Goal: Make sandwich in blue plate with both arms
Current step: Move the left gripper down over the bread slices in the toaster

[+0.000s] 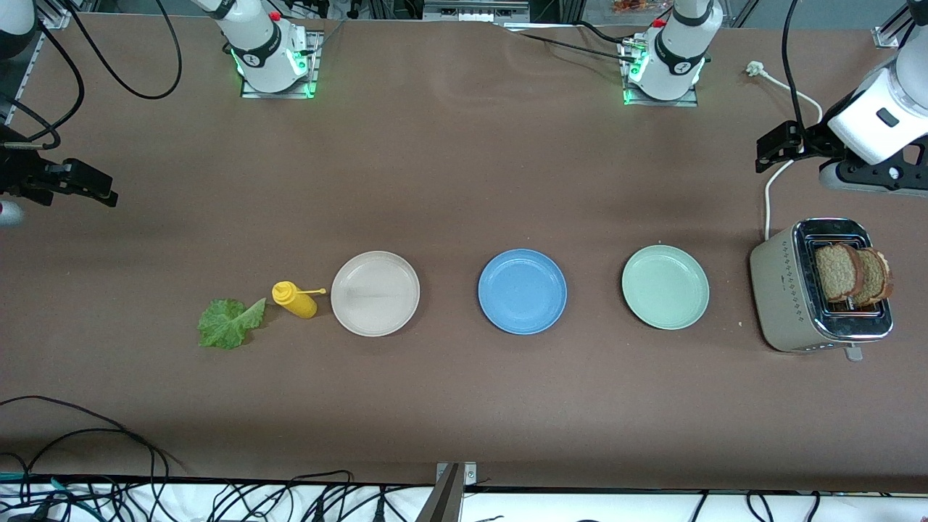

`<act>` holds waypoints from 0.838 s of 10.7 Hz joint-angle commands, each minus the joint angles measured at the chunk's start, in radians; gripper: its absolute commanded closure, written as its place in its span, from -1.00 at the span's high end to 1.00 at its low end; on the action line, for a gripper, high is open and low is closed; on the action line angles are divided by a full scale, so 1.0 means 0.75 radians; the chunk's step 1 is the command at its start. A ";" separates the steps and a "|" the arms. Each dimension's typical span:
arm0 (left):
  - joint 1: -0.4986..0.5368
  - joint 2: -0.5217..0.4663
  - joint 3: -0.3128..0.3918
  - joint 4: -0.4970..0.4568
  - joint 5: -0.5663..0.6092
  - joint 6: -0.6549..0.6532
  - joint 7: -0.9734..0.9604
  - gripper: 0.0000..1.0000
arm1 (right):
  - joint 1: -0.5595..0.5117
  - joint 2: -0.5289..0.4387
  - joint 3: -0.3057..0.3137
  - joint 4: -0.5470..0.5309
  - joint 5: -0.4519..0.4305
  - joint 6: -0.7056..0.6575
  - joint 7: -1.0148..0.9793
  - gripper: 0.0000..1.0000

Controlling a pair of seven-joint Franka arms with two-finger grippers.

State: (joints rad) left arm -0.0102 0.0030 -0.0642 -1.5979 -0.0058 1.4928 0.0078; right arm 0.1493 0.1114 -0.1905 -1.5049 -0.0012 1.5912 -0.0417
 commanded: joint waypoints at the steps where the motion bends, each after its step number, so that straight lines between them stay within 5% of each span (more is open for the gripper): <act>1: 0.003 0.104 0.034 0.123 0.018 -0.002 0.014 1.00 | 0.001 -0.001 -0.008 0.021 0.016 -0.013 -0.002 1.00; 9: 0.320 0.407 0.053 0.255 -0.002 0.063 0.383 1.00 | 0.003 0.001 -0.006 0.021 0.016 -0.011 0.007 1.00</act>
State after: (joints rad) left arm 0.1452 0.2336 -0.0178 -1.4722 -0.0054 1.5143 0.1488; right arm 0.1501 0.1116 -0.1913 -1.5041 -0.0012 1.5912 -0.0417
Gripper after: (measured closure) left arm 0.000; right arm 0.000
